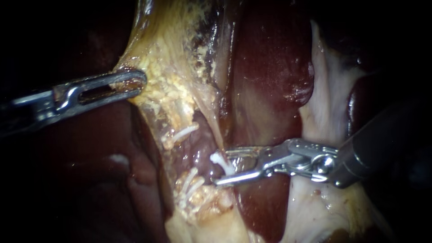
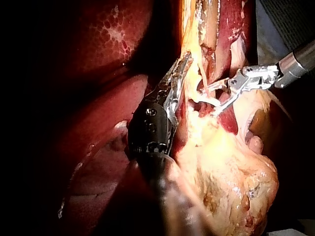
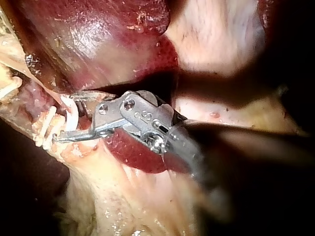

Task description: Going back first clip right tube

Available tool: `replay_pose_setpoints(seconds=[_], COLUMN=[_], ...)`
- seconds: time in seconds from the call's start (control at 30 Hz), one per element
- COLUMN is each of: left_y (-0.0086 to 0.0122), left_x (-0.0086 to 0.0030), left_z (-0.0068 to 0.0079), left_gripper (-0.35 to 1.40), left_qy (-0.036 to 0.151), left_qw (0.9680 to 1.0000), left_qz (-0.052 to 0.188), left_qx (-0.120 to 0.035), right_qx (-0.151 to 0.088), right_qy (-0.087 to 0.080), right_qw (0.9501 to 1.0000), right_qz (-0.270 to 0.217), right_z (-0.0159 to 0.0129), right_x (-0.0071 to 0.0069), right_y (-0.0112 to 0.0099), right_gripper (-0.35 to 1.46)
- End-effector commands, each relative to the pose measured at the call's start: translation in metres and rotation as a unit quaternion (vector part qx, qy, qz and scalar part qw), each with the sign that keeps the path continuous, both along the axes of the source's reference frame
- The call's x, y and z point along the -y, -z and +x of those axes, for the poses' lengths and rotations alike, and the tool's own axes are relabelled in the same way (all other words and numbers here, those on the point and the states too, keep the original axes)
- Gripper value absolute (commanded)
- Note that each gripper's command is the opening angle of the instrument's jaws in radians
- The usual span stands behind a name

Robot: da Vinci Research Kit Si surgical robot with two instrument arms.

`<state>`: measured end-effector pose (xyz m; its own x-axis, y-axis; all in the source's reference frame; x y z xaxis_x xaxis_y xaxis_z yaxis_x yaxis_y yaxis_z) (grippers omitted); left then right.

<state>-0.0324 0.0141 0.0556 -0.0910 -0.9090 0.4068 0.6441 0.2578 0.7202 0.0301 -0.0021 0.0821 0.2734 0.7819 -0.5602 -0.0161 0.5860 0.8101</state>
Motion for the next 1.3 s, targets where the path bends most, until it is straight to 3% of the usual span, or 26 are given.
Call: replay_pose_setpoints(seconds=[0.03, 0.23, 0.57, 0.77, 0.93, 1.1, 1.3], left_y=[-0.0001, -0.0001, 0.0, 0.0001, 0.0001, 0.0001, 0.0001], left_x=[0.0001, 0.0001, 0.0001, 0.0001, 0.0001, 0.0001, 0.0001], left_z=[-0.0001, -0.0002, -0.0002, 0.0, 0.0, 0.0, 0.0], left_gripper=[-0.35, -0.35, -0.35, -0.35, -0.35, -0.35, -0.35], left_qy=[0.0, 0.001, 0.001, 0.0, 0.0, 0.0, 0.0], left_qw=[1.0, 1.0, 1.0, 1.0, 1.0, 1.0, 1.0], left_qz=[0.0, 0.0, 0.0, 0.0, 0.0, 0.0, 0.0], left_qx=[0.0, 0.0, -0.001, 0.0, 0.0, 0.0, 0.0], right_qx=[0.001, 0.003, 0.005, 0.003, -0.008, -0.024, -0.029], right_qy=[0.002, 0.0, -0.003, -0.007, 0.001, 0.017, 0.019], right_qw=[1.0, 1.0, 1.0, 0.9999, 0.998, 0.9929, 0.9861], right_qz=[-0.002, -0.001, 0.0, -0.013, -0.063, -0.116, -0.162], right_z=[0.0009, 0.0036, 0.0017, -0.0016, -0.0051, -0.0074, -0.0089], right_x=[0.0005, 0.0016, 0.0, -0.0021, -0.0041, -0.0046, -0.0061], right_y=[-0.0003, -0.0013, -0.0023, 0.0007, 0.0039, 0.0052, 0.0068], right_gripper=[0.6, 0.6, 0.6, 0.6, 0.6, 0.6, 0.6])
